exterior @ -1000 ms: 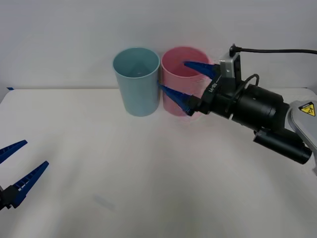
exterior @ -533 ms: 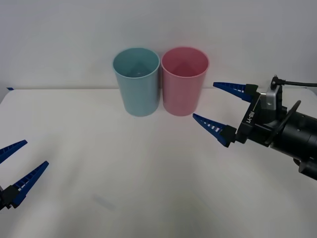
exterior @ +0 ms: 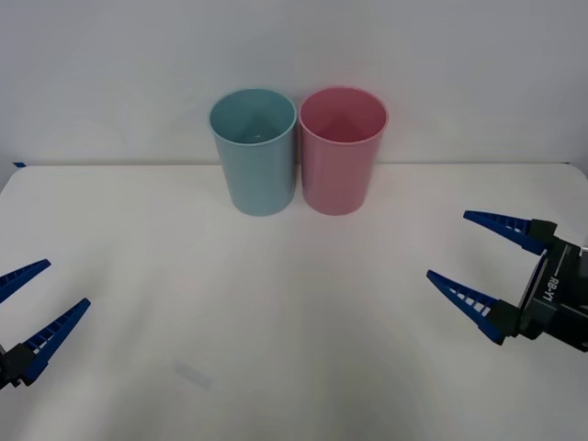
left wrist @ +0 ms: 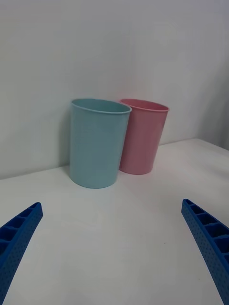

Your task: Grasp the object on the table and drop it into the matching bin: aluminum can to the light blue bin, PET bottle to the pink bin.

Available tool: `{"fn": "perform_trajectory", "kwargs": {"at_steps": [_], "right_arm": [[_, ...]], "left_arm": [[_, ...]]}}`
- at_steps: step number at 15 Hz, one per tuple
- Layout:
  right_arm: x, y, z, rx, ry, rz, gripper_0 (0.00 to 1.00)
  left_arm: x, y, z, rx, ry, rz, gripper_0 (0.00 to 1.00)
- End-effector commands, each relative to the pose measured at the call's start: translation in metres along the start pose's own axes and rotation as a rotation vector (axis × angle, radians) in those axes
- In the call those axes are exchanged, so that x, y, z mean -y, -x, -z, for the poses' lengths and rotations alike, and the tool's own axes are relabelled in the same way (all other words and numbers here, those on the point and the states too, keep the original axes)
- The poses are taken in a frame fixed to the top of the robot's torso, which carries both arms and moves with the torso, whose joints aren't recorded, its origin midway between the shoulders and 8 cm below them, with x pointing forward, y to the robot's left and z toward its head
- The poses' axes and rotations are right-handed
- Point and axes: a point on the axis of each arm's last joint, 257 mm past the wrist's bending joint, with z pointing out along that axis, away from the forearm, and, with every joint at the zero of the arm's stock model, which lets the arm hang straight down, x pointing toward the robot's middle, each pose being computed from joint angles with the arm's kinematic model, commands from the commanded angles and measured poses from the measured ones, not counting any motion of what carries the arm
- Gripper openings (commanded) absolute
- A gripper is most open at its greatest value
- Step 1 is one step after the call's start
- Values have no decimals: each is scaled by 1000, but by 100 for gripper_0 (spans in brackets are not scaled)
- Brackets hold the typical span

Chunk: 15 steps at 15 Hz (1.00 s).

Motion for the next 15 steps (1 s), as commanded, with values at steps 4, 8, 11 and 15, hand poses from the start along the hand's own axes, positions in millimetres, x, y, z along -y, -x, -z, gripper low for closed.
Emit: {"fn": "perform_trajectory", "kwargs": {"at_steps": [4, 8, 11, 15], "right_arm": [[-1, -28, 65, -46, -113, -104, 100], [-2, -35, 89, -52, -170, -157, 100], [-7, -41, 98, -66, -183, -176, 100], [-7, -42, 100, -70, -183, -175, 100]], "left_arm": [[0, 0, 0, 0, 0, 0, 100], [0, 0, 0, 0, 0, 0, 100], [0, 0, 0, 0, 0, 0, 100], [0, 0, 0, 0, 0, 0, 100]]}}
